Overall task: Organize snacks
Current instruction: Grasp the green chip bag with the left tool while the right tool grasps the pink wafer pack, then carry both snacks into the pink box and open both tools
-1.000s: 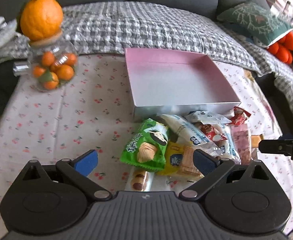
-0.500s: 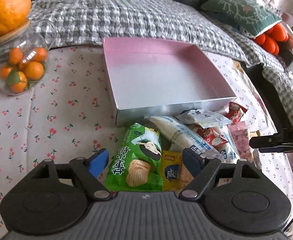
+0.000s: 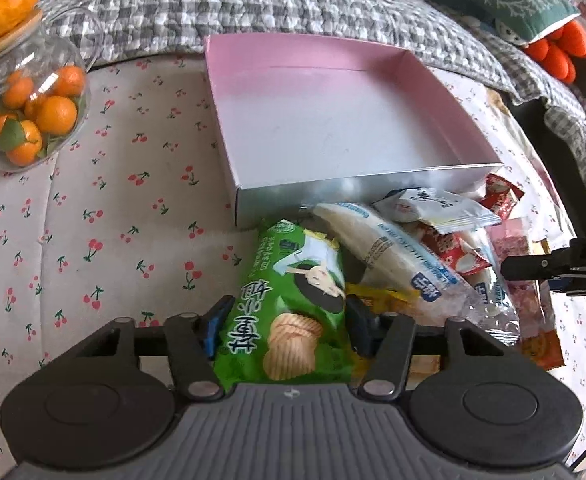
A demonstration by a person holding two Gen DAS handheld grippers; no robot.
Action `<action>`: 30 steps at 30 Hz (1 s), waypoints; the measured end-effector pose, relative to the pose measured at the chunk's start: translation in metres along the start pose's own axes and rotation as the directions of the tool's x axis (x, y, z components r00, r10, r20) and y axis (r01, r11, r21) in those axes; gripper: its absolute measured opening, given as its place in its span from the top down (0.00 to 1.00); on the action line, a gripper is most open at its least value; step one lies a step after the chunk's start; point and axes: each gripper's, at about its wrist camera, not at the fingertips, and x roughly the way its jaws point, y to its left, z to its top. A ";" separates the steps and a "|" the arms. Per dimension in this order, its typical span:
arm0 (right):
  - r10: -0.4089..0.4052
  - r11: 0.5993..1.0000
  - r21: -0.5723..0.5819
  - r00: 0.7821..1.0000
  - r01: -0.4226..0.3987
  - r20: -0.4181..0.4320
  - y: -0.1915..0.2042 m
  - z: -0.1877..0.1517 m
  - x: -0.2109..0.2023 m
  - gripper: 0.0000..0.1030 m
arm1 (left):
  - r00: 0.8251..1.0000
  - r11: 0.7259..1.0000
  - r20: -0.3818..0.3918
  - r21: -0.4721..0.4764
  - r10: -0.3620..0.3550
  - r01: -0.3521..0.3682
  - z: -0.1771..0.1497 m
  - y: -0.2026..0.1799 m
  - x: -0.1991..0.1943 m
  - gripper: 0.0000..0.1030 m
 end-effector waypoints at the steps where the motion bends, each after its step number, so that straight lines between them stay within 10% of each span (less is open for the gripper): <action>1: 0.003 1.000 0.007 1.000 -0.003 0.001 0.000 0.000 0.001 0.70 | 1.000 1.000 -0.001 -0.007 0.001 -0.001 0.000 0.001 0.000 0.51; 30: 0.074 0.996 0.033 0.991 -0.078 0.107 0.000 0.001 -0.043 0.77 | 0.991 0.988 0.122 -0.136 -0.060 0.077 -0.013 0.018 -0.061 0.55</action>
